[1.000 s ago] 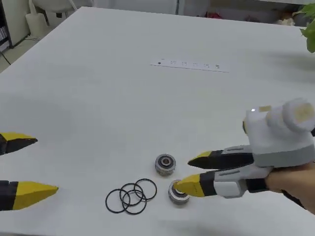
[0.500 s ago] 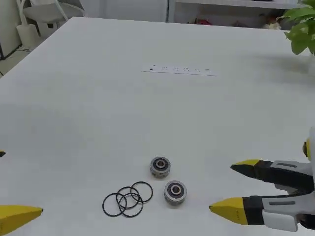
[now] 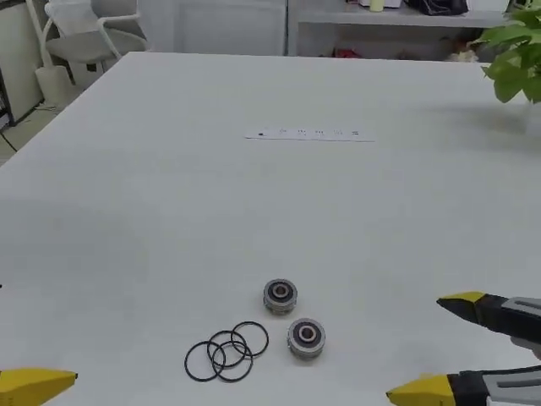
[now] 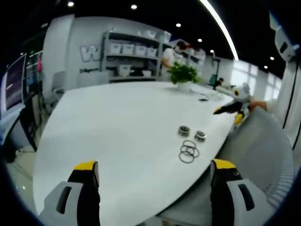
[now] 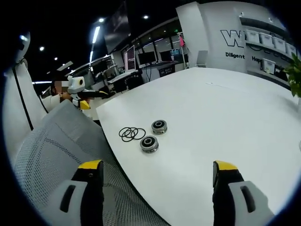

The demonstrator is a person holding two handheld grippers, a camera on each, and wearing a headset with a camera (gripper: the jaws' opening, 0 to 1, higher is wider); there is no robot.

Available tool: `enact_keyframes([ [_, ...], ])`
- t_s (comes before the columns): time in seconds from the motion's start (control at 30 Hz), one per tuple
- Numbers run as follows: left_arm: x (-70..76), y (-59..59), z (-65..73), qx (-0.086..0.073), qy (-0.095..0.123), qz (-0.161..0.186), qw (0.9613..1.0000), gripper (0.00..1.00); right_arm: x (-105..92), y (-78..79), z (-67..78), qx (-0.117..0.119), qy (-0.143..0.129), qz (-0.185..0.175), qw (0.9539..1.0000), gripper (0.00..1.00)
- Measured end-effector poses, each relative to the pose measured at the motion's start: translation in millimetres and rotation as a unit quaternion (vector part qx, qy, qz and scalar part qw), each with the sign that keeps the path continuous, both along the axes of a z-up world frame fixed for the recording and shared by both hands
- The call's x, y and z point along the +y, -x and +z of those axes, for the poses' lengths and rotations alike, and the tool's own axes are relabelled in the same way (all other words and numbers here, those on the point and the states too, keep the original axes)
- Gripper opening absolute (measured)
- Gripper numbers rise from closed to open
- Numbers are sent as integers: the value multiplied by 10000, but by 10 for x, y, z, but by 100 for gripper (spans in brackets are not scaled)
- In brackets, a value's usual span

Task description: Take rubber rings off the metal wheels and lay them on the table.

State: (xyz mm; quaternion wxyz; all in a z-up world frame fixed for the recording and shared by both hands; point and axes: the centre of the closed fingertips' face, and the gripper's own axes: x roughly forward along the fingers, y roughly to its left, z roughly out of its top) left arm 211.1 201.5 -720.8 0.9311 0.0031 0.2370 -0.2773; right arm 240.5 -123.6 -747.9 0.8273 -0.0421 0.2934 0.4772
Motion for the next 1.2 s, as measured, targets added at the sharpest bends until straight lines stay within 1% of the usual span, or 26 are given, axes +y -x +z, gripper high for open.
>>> enact_keyframes([
  [0.1, 17, 3, 16, -8, -72, 17, 10000, 100, -11, 15, -3, 48, -11, -27, 10000, 96],
  [0.17, 18, 8, 33, -11, -87, 12, 10000, 100, -16, 16, -5, 26, 11, -57, 10000, 100],
  [0.37, -8, 23, 125, -100, -122, 46, 9999, 100, 3, 55, 19, 58, -45, 6, 10000, 100],
  [0.57, -11, 48, 150, -96, -174, 28, 9998, 100, 20, 73, 23, 38, -32, 39, 10000, 100],
  [0.93, -36, 21, 189, -155, -144, -24, 9998, 100, 13, 83, 11, 52, -26, -18, 10000, 100],
  [1.1, -44, 19, 180, -152, -146, -66, 9998, 100, 17, 81, 12, 54, -24, -49, 10000, 100],
  [1.2, -39, 21, 176, -151, -112, -71, 9998, 100, 19, 95, 3, 70, 0, -50, 10000, 100],
])
